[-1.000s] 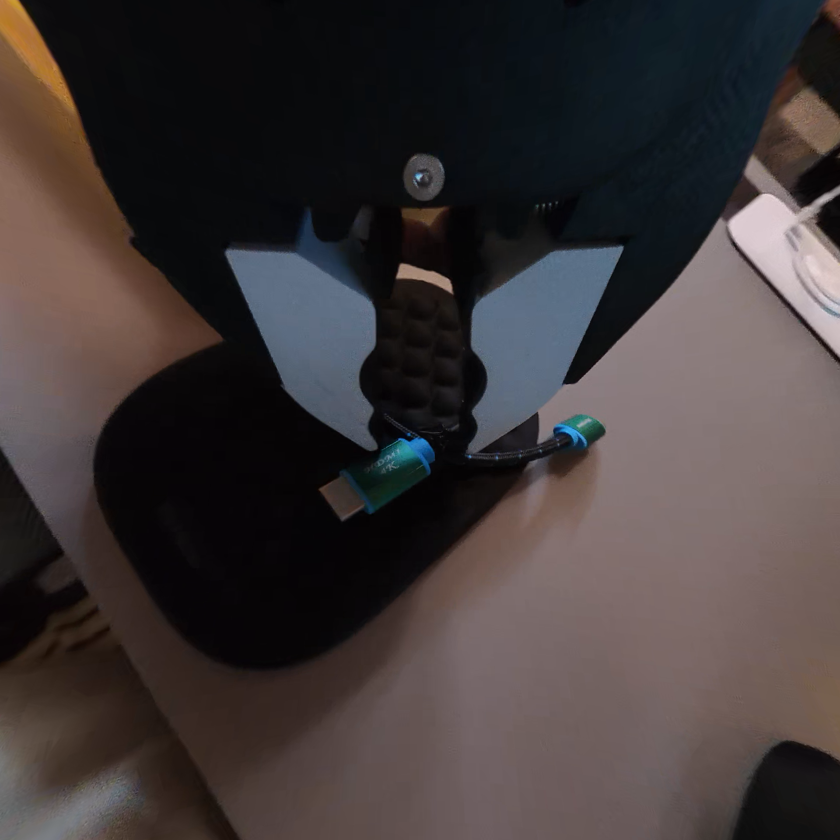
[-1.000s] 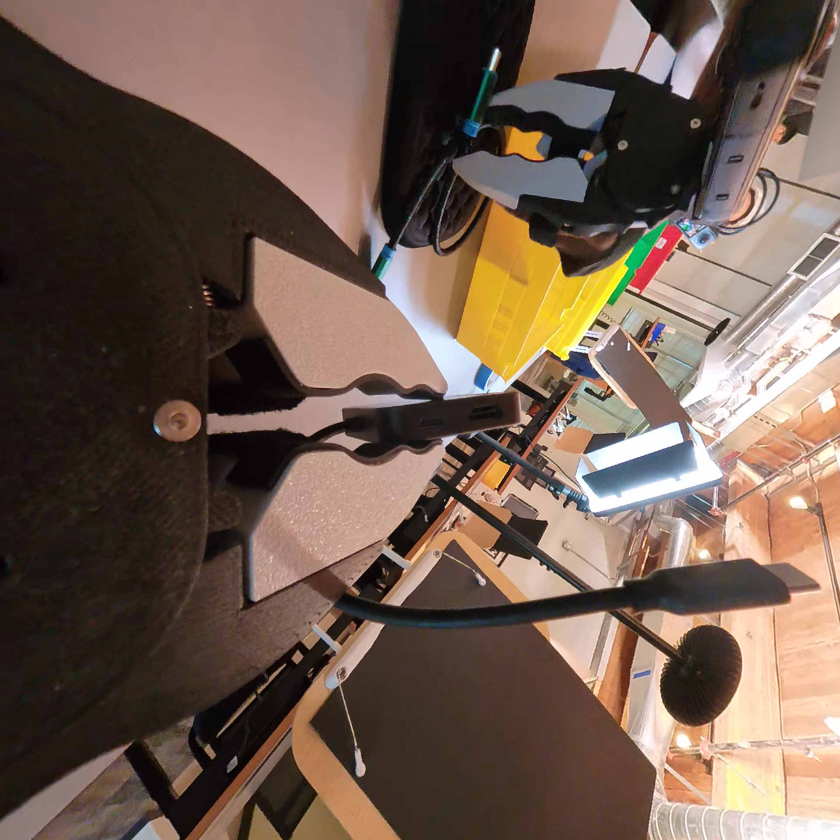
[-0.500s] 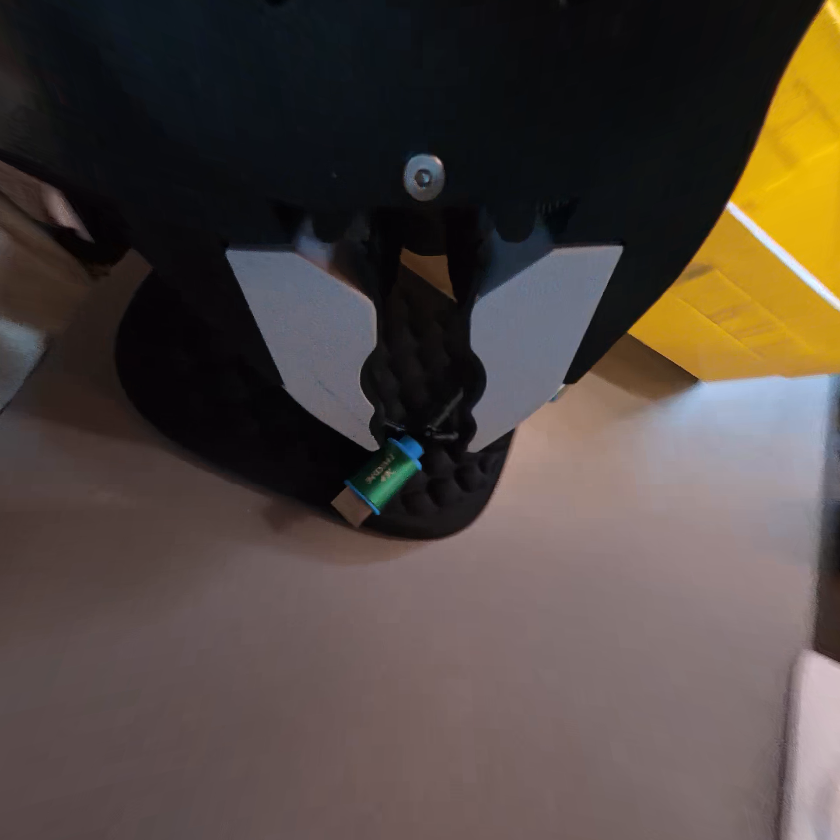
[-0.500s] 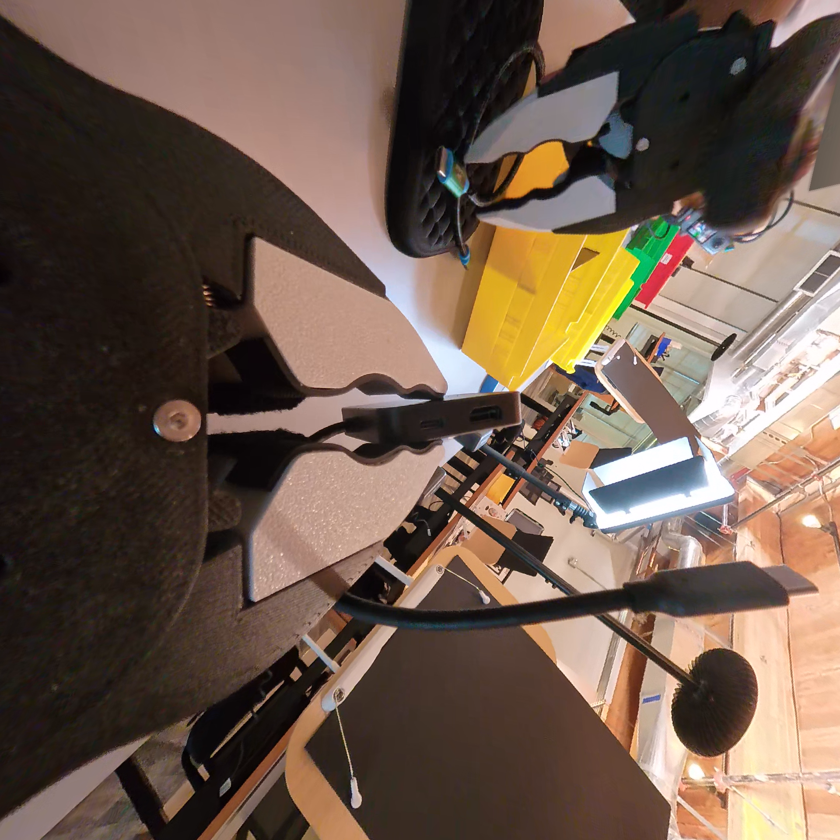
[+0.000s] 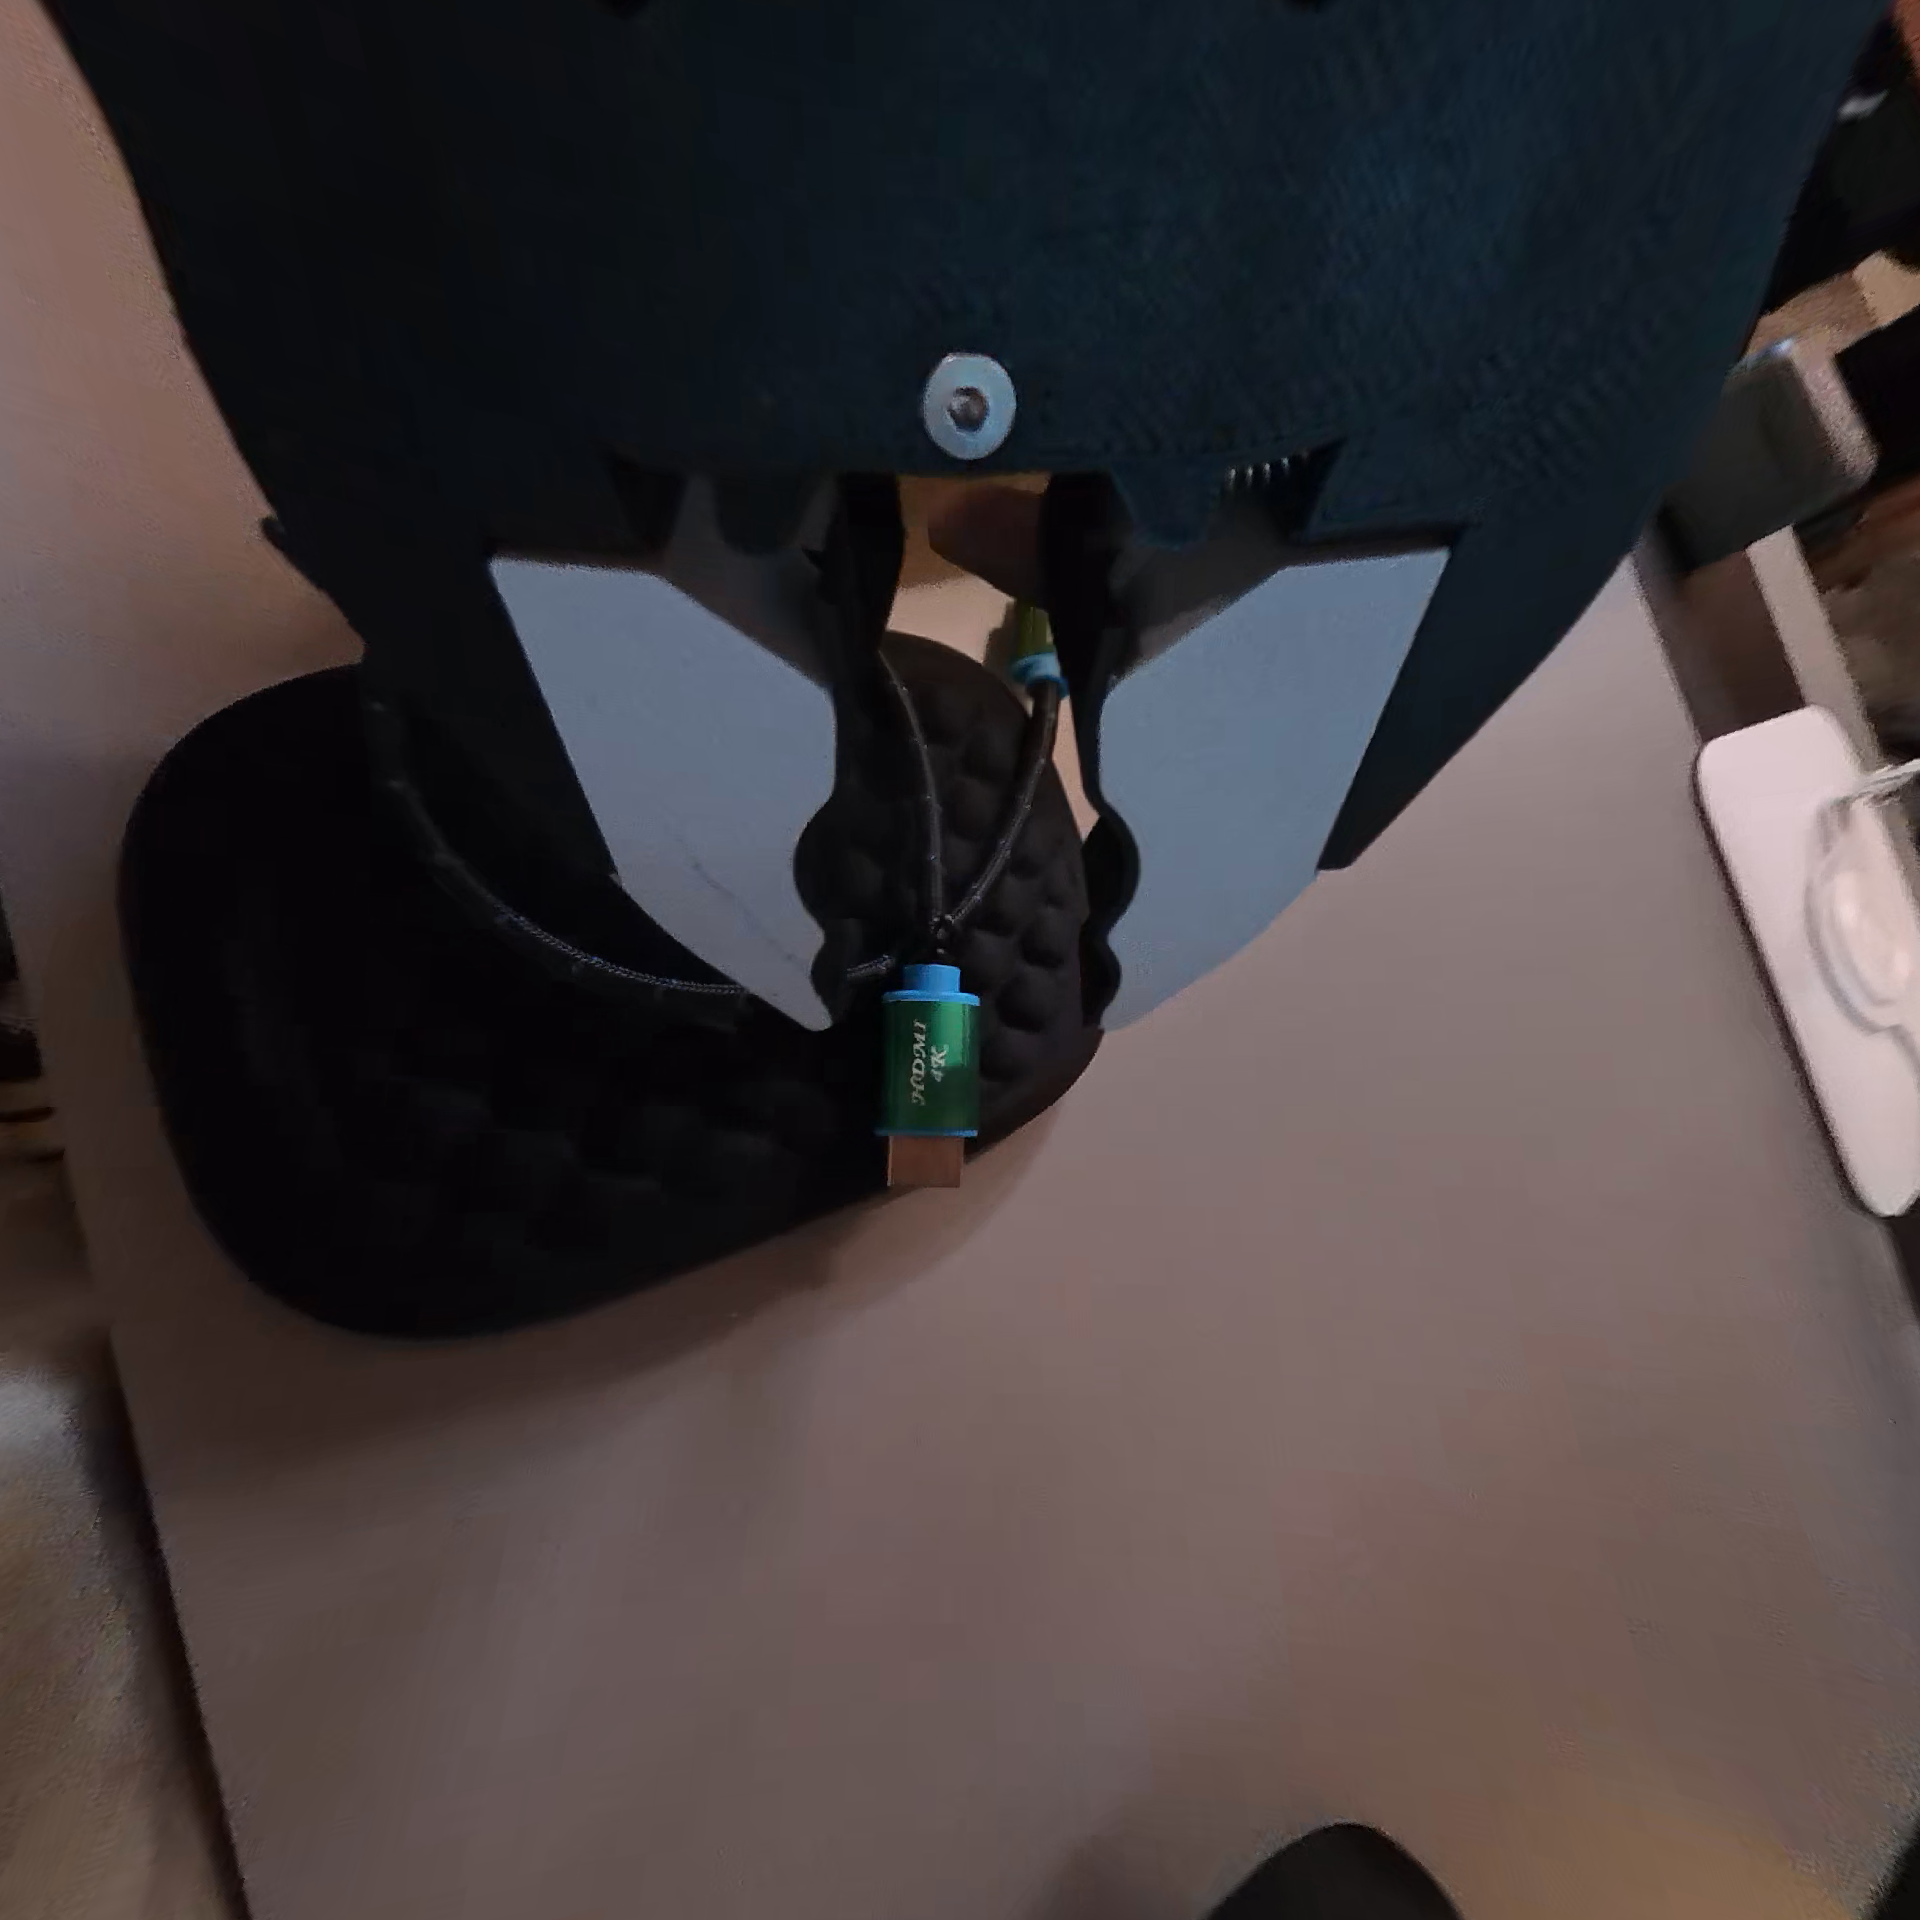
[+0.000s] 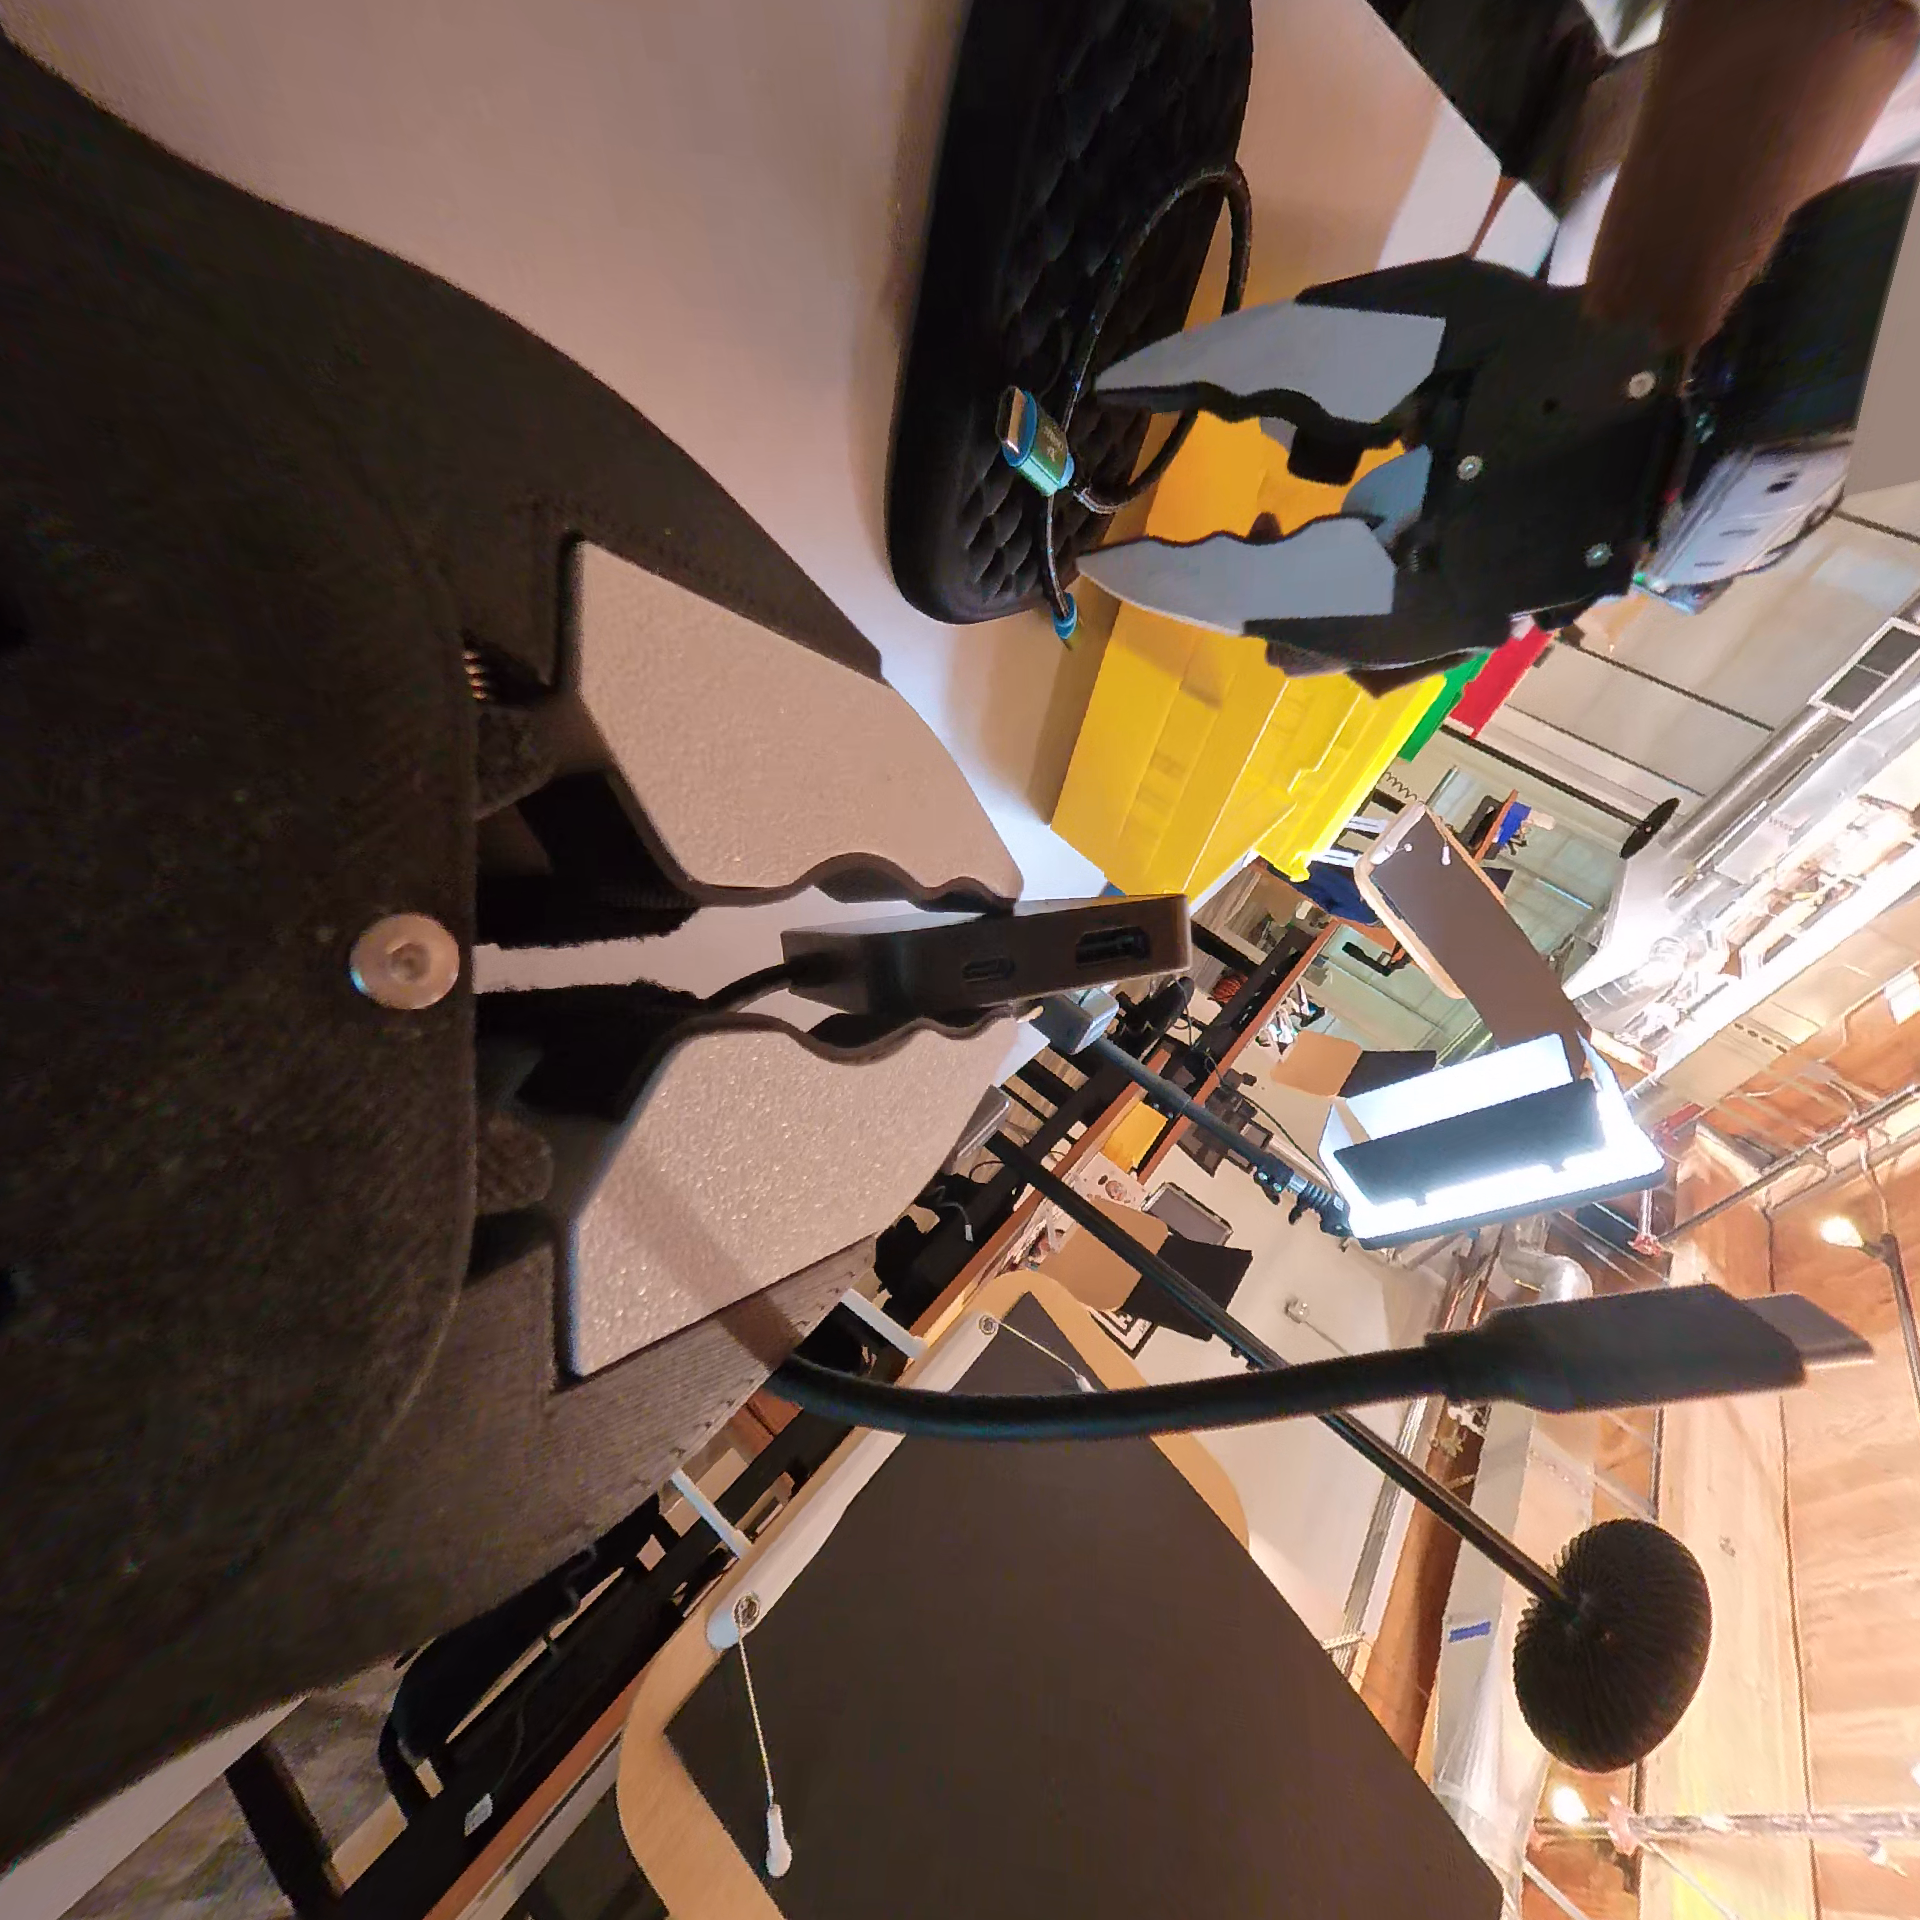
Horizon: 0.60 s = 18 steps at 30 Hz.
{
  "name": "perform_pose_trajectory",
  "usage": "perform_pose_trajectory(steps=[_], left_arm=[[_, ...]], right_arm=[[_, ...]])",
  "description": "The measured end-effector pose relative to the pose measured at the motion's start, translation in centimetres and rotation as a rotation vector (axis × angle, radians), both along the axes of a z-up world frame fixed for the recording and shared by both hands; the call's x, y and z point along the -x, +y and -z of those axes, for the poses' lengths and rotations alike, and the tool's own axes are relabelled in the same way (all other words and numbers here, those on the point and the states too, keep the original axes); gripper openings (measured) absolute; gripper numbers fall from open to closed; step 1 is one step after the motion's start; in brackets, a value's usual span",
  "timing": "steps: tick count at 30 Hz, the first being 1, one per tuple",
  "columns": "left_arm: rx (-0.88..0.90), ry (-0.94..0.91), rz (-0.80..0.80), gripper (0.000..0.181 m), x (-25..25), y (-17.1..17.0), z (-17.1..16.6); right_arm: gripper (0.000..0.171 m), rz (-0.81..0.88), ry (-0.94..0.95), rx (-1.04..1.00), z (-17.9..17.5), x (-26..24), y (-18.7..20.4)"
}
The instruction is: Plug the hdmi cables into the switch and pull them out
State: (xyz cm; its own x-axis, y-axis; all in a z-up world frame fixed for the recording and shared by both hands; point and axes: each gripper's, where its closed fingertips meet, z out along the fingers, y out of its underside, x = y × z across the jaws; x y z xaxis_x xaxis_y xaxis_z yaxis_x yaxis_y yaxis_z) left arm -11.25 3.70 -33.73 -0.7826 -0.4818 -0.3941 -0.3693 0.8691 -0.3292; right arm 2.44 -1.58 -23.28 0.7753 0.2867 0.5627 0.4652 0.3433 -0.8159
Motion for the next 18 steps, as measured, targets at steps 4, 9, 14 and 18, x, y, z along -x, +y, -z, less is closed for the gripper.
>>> perform_pose_trajectory(steps=[4,9,14,18], left_arm=[[0.061,0.077,0.012,0.034,0.2,0.2,1.1],[0.169,0.114,-0.022,0.021,-0.2,-0.3,2.6],[0.269,0.019,-0.206,0.021,-1.4,1.1,1.6],[0.309,0.046,-0.337,0.021,-2.0,1.0,-0.2]], right_arm=[[0.016,0.002,0.005,0.003,0.1,-0.1,0.0],[0.016,-0.004,0.0,0.016,0.4,-0.1,0.2],[0.016,0.003,-0.063,0.032,1.1,0.3,0.2],[0.016,0.033,-0.232,-0.004,1.4,1.1,0.1]])
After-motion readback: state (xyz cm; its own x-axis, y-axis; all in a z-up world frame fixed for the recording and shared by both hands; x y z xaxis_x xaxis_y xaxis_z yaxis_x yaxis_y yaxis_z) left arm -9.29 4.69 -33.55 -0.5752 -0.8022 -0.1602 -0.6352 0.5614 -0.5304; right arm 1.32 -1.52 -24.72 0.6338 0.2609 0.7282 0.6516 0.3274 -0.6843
